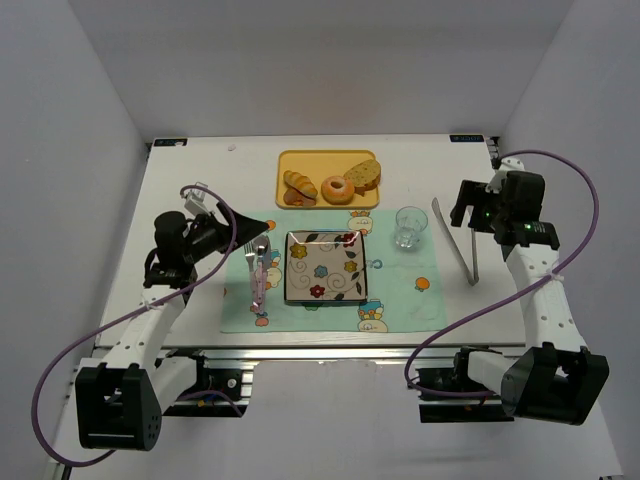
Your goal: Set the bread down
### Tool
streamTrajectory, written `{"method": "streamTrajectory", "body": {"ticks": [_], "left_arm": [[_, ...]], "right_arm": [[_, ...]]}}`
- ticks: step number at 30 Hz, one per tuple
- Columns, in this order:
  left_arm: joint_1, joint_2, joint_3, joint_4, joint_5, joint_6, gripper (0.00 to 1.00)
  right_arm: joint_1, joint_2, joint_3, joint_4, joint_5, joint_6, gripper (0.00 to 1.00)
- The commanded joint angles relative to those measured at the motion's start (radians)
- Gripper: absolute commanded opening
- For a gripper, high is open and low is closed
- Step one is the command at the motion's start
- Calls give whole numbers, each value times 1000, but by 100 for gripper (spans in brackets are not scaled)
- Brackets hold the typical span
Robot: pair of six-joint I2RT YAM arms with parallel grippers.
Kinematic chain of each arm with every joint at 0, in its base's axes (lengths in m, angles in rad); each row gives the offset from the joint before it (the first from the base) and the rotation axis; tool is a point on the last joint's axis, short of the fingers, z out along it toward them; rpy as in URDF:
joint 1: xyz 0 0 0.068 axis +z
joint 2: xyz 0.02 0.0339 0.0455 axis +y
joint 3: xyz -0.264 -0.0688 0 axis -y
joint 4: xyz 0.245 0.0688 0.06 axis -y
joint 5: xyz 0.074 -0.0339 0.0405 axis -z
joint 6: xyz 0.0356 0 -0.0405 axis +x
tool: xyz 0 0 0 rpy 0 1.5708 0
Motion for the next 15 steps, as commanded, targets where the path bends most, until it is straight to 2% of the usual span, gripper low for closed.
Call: {"method": "streamTrajectory", "body": {"ticks": [1,3,6,8,9,10,11,12,13,15], "left_arm": [[-3,-21,38,-8,6,29,84],[-3,-29,37,-14,4,32,84],[-2,-35,35,-25,0,35,83],[-2,-38,38,-31,0,39,83],[-2,-39,41,-37,-2,42,83],[-2,-39,47,-48,-2,45,82],[-3,-38,50,-51,0,48,81],[-3,-39,55,-56,1,56,79],[-3,-39,64,-70,1,61,74],[-3,-42,70,-80,1,79,66]], "right_arm": [[-8,-21,-20,39,7,-18,90],[-9,-27,-29,41,-28,-63,89],[-11,-30,-57,3,-177,-291,89],[-11,-27,-77,-10,-194,-293,78],[-11,-29,-81,-8,-182,-282,71],[-11,-32,-91,1,-164,-278,39],[-11,-35,-94,4,-148,-261,27],[-11,-33,-97,7,-136,-255,20],[-11,-30,-95,3,-118,-253,18],[-14,-9,-91,-14,-119,-274,30]]}}
